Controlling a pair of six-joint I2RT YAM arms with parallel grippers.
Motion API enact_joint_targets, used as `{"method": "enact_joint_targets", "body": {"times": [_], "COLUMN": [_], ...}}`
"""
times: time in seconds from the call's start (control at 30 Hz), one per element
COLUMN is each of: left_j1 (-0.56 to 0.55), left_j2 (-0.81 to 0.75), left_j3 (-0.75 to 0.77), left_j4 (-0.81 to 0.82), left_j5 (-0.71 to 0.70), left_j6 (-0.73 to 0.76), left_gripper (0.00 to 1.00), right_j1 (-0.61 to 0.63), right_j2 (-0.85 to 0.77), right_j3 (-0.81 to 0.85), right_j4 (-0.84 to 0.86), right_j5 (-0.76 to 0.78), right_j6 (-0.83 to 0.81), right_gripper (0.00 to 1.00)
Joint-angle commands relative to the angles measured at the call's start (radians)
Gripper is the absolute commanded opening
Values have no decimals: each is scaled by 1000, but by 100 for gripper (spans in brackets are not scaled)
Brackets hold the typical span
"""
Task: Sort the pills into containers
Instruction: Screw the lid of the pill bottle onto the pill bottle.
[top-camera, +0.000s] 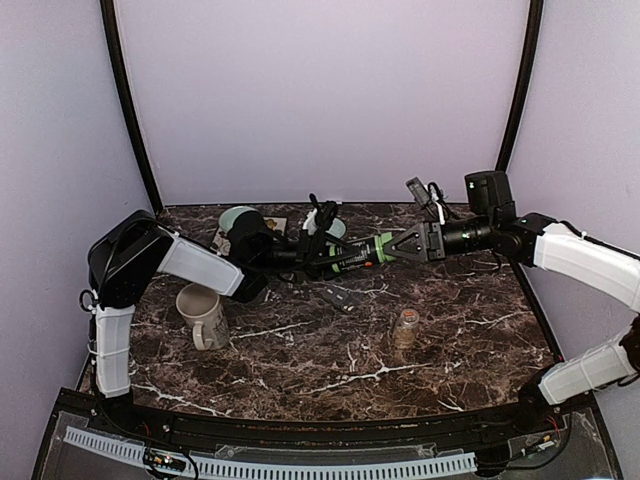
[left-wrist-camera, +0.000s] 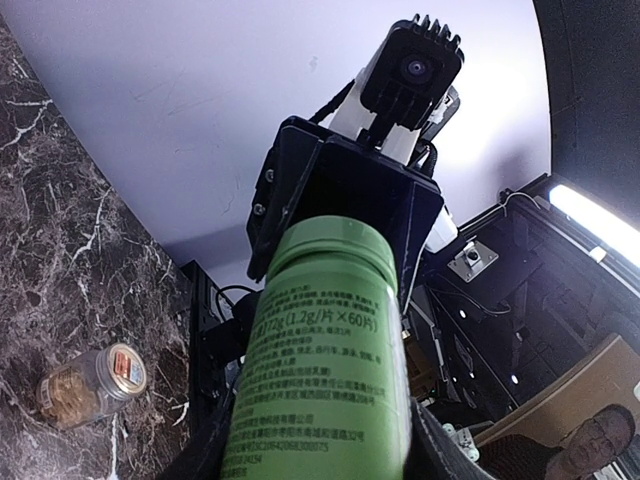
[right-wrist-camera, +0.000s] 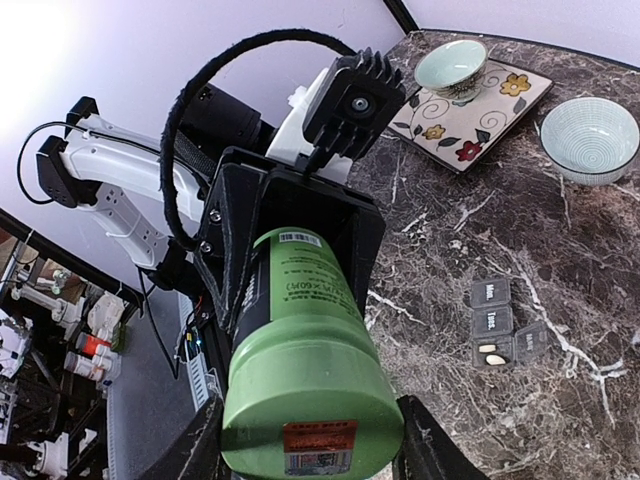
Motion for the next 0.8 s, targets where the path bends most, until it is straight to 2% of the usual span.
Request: {"method": "enact_joint_targets", "body": {"times": [0.0, 0.53, 0.77], "left_j1": [-3, -3, -5], "left_j2": [-5, 25, 12], "left_j3": [46, 93, 98], "left_j4": [74, 122, 76], "left_j5": [36, 81, 83], "left_j6": [-24, -88, -19], "left_gripper": [0, 0, 0], "right_j1": [15, 31, 41], "right_j2": [16, 36, 55], "right_j3": [10, 3, 5], "right_j4": [53, 89, 80], "right_j5": [-13, -43, -16], "right_j6": [11, 48, 125], "right_gripper": [20, 20, 17]}}
